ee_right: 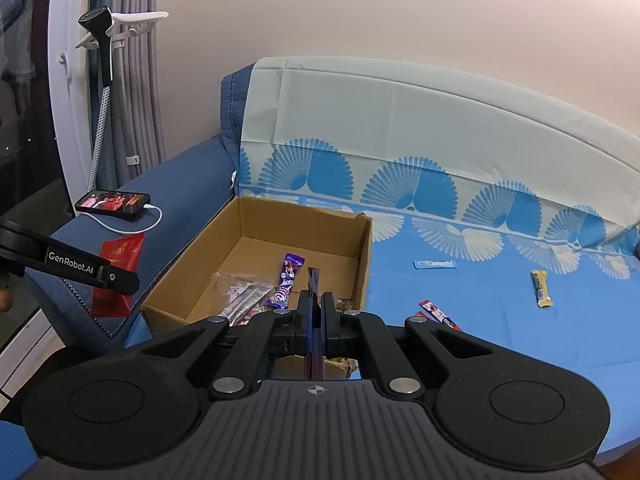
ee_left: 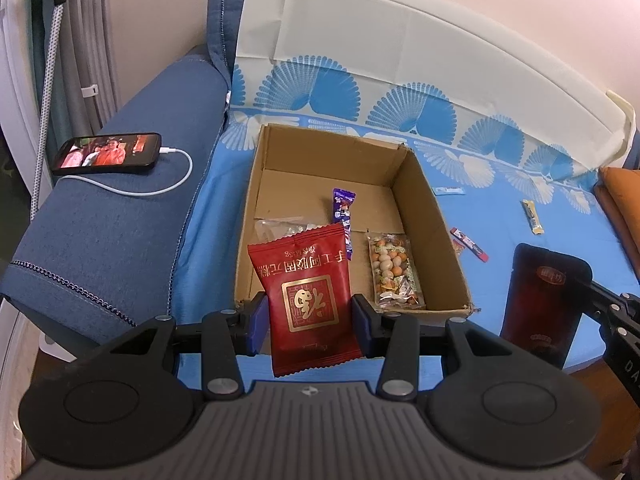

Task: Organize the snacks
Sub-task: 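Carry the red packet with the left tool while the right tool carries the red pouch to the box, then open the right tool over the box while the left tool releases the red packet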

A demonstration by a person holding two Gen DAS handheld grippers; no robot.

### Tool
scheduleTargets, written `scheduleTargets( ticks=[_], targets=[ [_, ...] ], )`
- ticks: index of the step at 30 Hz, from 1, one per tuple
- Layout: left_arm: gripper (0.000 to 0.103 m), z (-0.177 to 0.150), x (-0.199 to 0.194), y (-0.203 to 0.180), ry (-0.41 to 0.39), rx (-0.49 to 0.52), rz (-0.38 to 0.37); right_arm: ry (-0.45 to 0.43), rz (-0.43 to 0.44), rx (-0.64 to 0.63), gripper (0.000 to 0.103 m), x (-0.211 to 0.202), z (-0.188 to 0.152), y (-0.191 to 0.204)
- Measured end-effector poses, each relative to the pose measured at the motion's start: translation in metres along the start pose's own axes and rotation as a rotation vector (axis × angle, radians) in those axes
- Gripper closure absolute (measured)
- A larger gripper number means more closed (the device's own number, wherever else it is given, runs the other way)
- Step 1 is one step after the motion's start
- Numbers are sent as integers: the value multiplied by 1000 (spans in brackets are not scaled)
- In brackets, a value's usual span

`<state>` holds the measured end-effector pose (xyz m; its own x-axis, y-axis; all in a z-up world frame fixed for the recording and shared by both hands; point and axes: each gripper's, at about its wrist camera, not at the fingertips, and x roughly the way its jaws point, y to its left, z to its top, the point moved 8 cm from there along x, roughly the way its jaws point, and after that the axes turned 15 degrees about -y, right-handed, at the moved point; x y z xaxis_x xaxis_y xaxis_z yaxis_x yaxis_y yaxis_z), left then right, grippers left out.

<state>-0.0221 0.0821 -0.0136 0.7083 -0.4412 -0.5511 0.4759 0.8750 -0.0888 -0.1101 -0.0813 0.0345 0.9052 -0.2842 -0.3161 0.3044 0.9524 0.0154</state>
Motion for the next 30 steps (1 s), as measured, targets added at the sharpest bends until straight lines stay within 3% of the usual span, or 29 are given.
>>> scheduleTargets(
  ticks=[17,30],
  targets=[
    [55,17,15,13,-10,-18,18,1,25,-22,99,19,8,5],
    [55,45,54,9,-19,-27,18,-3,72,-22,99,70,23,15]
  ],
)
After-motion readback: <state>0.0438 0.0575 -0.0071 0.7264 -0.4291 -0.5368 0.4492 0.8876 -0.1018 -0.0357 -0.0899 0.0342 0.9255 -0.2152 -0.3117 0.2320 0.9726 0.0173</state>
